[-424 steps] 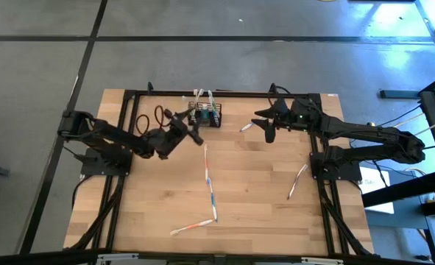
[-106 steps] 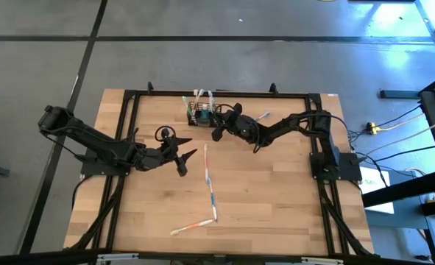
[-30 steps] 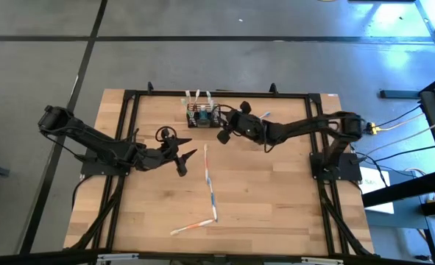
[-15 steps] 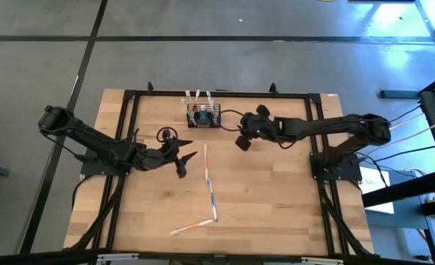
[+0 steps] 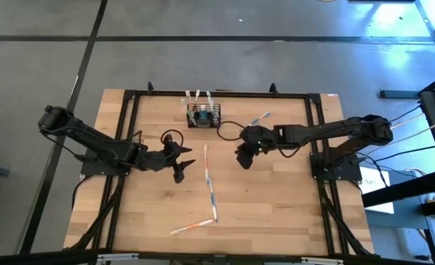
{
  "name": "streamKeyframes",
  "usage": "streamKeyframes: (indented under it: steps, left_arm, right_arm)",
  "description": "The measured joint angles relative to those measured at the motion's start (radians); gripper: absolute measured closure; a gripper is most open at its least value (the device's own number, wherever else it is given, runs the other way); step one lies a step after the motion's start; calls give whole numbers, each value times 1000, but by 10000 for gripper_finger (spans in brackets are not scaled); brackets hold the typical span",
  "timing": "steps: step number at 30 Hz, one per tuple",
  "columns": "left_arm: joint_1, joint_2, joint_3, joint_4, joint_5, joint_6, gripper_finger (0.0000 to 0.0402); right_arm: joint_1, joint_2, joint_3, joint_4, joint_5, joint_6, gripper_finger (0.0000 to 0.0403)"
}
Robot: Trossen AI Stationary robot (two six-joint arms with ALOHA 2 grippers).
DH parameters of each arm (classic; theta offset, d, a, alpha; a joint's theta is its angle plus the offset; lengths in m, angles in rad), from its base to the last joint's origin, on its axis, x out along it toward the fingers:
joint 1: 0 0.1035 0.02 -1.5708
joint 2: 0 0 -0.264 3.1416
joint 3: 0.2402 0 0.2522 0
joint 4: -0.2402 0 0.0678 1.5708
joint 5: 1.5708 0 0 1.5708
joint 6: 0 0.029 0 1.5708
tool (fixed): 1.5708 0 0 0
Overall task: Pick & Place toothbrushing station
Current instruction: Put the bottom blue toothbrush into the black wire organizer
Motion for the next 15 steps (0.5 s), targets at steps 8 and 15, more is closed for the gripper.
streamKeyframes:
  steps: [8,15]
  left_arm:
    - [0,-4,0,-106,59,-134,190]
    - [0,-62,0,-259,58,-238,190]
  right_arm:
    - [111,0,0,147,5,28,286]
    - [184,17,91,176,44,-14,287]
